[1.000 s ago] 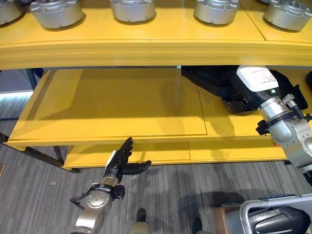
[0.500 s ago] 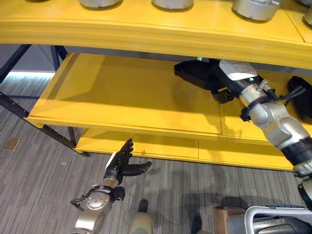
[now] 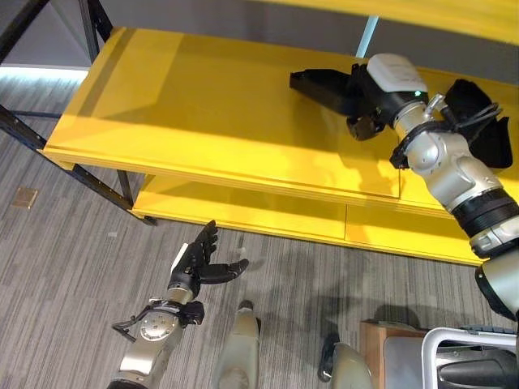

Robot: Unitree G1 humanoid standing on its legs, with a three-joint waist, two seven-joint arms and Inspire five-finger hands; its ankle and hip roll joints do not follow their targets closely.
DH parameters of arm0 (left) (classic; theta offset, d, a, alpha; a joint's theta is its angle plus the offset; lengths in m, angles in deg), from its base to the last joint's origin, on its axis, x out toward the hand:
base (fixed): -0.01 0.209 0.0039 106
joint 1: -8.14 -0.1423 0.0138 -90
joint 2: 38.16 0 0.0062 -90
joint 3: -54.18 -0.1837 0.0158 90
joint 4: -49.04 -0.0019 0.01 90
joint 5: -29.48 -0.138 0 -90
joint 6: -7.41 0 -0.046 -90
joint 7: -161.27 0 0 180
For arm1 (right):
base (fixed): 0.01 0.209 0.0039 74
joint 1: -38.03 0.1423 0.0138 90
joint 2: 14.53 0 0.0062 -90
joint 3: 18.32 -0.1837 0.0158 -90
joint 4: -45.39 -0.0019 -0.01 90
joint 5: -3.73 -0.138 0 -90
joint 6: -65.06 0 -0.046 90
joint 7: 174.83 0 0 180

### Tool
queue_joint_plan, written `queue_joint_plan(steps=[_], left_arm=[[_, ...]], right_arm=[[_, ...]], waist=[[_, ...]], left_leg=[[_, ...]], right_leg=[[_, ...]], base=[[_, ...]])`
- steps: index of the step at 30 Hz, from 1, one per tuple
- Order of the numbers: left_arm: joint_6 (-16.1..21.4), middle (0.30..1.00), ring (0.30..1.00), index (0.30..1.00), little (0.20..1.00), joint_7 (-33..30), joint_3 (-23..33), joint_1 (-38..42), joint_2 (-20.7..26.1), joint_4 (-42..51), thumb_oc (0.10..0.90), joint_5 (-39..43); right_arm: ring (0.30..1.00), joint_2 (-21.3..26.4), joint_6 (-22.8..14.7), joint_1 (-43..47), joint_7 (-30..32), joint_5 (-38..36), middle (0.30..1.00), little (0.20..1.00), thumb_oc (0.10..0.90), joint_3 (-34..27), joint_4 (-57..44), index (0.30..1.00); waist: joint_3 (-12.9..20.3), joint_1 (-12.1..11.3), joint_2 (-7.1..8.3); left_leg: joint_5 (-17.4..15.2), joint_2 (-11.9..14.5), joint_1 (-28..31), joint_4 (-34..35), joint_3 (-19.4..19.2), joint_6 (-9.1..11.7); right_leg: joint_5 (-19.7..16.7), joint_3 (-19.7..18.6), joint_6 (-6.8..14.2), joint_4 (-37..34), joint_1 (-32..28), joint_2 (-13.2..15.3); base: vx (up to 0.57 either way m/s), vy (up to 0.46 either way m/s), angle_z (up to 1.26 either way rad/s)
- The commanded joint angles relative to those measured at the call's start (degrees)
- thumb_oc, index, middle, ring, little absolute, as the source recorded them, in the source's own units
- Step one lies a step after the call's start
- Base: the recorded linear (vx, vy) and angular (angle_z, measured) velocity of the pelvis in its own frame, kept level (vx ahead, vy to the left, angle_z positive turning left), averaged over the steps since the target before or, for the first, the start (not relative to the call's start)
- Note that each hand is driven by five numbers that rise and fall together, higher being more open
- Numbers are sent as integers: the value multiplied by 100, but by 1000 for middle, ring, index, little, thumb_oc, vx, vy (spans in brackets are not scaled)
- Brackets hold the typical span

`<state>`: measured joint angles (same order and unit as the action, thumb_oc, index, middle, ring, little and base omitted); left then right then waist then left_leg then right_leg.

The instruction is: Move parts from the plastic box to the shelf.

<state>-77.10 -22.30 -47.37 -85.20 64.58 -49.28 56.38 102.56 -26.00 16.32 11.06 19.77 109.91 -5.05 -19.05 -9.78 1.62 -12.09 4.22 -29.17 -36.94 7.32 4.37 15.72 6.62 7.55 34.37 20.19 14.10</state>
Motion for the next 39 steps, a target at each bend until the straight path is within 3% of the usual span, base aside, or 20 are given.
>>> queue_joint_plan(steps=[1, 10, 19, 39], left_arm=[[635, 1000, 1000, 1000, 1000, -66, -22, 223, 324, 671, 900, 270], [644, 1000, 1000, 1000, 1000, -101, -178, 356, 367, 695, 900, 326], [644, 1000, 1000, 1000, 1000, -149, -290, 527, 358, 671, 900, 321], [608, 1000, 1000, 1000, 1000, -309, -375, 700, 337, 560, 900, 319]], right_arm=[[300, 224, -26, 1293, 588, -318, 300, 300, 400, 65, 263, 300], [300, 124, 59, 1474, 685, -698, 300, 300, 400, 59, 1177, 300], [300, -310, 100, 1441, 753, -1096, 300, 300, 400, -123, 1979, 300], [300, -1180, 85, 1311, 995, -2115, 300, 300, 400, -731, 2266, 300]], waist=[[346, -85, 80], [263, -64, -16], [245, -66, -109], [215, -73, -180]], left_leg=[[-260, 232, -133, -574, 35, -66], [-302, 83, -477, -743, 84, -135], [-292, 16, -643, -765, 69, -179], [-286, -22, -776, -819, 87, -194]], right_leg=[[295, -59, -254, 521, -349, 1], [290, -106, -279, 632, -109, 43], [265, -127, -293, 642, 62, 62], [295, -115, -307, 715, 179, 44]], base=[[-27, 16, 5], [-22, 16, 2], [-3, 5, 1], [0, 0, 0]])
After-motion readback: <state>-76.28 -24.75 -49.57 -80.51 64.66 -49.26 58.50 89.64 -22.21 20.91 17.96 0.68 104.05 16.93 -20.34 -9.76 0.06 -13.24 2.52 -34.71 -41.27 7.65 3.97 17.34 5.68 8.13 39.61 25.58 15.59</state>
